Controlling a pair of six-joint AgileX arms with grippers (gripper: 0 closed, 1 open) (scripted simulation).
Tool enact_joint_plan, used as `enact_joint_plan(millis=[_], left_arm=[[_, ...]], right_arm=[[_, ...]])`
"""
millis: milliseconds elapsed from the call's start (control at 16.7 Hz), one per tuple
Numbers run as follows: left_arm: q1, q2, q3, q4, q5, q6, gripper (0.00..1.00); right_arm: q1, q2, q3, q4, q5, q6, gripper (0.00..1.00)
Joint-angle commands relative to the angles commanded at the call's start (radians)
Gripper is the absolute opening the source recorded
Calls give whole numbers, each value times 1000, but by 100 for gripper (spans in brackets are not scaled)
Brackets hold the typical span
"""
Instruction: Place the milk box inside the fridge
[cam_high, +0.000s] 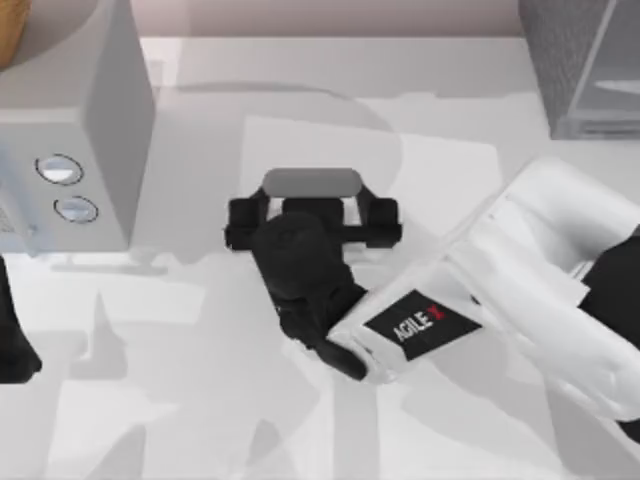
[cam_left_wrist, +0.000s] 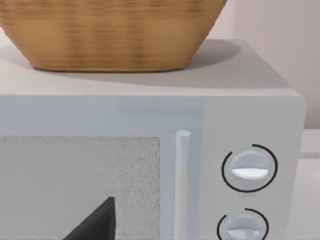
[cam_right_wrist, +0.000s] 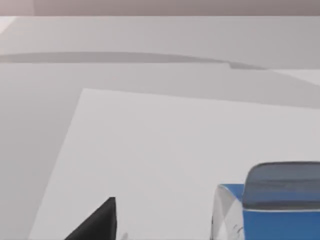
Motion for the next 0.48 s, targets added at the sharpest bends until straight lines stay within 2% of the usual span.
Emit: enact_joint_plan(millis=[480], left_arm=[[0, 0, 0, 0, 0, 0, 100]], right_arm=[[0, 0, 0, 0, 0, 0, 32]])
